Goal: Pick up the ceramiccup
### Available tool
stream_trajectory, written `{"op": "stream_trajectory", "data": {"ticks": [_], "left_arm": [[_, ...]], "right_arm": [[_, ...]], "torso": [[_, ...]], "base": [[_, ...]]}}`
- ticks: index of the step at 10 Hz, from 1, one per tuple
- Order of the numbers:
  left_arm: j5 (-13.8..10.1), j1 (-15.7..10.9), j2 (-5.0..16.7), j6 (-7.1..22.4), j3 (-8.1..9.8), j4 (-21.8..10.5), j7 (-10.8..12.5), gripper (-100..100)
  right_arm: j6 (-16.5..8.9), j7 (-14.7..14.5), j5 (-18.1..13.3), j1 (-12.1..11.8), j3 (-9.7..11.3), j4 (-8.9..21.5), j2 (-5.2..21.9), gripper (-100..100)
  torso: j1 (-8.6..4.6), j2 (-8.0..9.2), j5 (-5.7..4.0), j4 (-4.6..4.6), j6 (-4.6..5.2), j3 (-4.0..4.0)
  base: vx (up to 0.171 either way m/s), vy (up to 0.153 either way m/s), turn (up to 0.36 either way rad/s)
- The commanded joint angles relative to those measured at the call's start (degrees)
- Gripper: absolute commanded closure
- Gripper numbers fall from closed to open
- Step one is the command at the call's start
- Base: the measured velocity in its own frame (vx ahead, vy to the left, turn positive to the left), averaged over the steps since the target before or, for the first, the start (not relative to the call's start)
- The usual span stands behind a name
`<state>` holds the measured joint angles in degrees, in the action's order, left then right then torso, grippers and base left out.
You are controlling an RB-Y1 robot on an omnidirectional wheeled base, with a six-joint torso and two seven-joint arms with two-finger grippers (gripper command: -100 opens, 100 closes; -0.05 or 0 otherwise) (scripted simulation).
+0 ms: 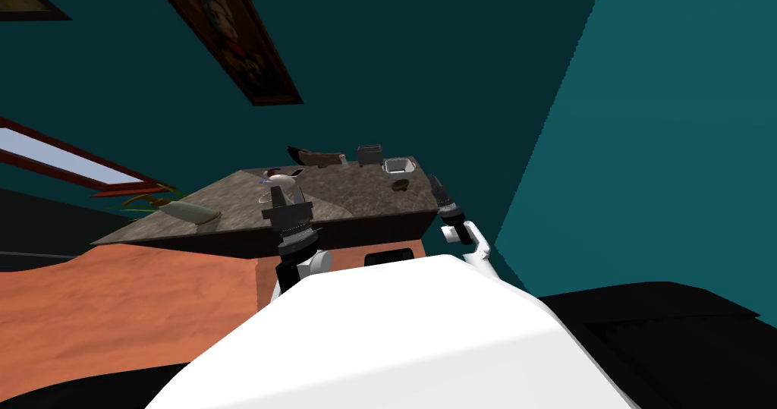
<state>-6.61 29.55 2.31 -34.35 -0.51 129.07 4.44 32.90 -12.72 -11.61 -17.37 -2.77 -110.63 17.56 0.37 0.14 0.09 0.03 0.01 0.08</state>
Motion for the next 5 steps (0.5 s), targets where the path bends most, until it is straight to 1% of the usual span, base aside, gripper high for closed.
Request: {"op": "stream_trajectory", "data": {"ticks": [1,2,3,4,5], "left_arm": [[0.0,0.0,0.0,0.0,0.0,0.0,0.0,0],[0.0,0.0,0.0,0.0,0.0,0.0,0.0,0],[0.0,0.0,0.0,0.0,0.0,0.0,0.0,0],[0.0,0.0,0.0,0.0,0.0,0.0,0.0,0],[0.0,0.0,0.0,0.0,0.0,0.0,0.0,0]], "right_arm": [[0.01,-0.86,-2.86,2.67,0.27,2.86,2.62,-100],[0.37,-1.71,-4.48,4.5,0.64,4.95,4.36,-100],[0.37,-1.71,-5.32,5.02,0.64,6.46,4.64,-100],[0.72,-2.59,-7.54,7.2,1.16,7.84,6.64,-100],[0.72,-2.59,-7.83,7.4,1.16,9.61,6.64,-100]], "torso": [[0.0,0.0,0.0,0.0,0.0,0.0],[-0.05,0.03,-0.01,0.01,-0.02,0.02],[0.03,0.0,0.0,0.01,-0.02,0.0],[-0.05,-0.02,-0.01,0.0,0.0,-0.01],[-0.04,-0.03,-0.01,0.0,-0.02,-0.01]], "base": [[-0.049,0.086,0.106],[-0.033,0.114,0.134],[-0.023,0.085,0.059],[-0.027,0.091,0.11],[-0.026,0.067,0.053]]}}
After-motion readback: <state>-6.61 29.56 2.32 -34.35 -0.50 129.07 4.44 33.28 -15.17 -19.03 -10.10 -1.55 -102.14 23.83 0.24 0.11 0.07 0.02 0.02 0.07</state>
